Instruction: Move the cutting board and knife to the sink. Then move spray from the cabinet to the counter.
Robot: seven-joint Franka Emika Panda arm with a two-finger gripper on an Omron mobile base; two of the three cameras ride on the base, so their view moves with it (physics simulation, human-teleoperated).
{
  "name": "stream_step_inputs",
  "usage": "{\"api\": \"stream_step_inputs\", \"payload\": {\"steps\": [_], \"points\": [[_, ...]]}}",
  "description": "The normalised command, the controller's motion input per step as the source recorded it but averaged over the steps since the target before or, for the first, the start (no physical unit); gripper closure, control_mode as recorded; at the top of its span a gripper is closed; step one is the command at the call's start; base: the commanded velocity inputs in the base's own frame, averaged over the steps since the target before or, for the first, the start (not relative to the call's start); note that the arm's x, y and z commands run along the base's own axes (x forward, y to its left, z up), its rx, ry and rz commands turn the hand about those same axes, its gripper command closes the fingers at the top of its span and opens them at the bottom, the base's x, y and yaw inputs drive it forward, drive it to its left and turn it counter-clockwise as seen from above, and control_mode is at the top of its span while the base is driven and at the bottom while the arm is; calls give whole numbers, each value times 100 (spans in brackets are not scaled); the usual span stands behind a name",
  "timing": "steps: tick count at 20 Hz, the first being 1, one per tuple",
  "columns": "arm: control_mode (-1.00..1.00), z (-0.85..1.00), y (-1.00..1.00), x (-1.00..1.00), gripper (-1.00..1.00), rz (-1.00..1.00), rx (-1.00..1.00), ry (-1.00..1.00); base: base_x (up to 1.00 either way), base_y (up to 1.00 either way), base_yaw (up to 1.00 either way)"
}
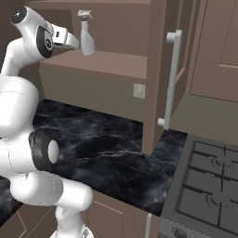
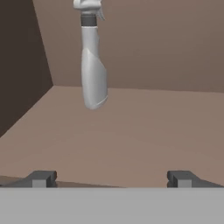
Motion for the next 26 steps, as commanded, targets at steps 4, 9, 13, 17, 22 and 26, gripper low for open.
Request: {"api": "stream_step_inputs", "payload": {"steps": [4, 9, 13, 17, 22, 26], "points": [[-100, -3, 0, 24, -100, -4, 0, 0, 0, 0, 0], [-100, -1, 1, 19, -100, -2, 0, 0, 0, 0, 0], [-100, -1, 0, 15, -100, -1, 0, 0, 0, 0, 0], [-100, -2, 0, 17, -100, 0, 0, 0, 0, 0, 0], [-100, -3, 0, 16, -100, 0, 0, 0, 0, 0, 0], [-100, -6, 0, 15, -100, 0, 0, 0, 0, 0, 0]]}}
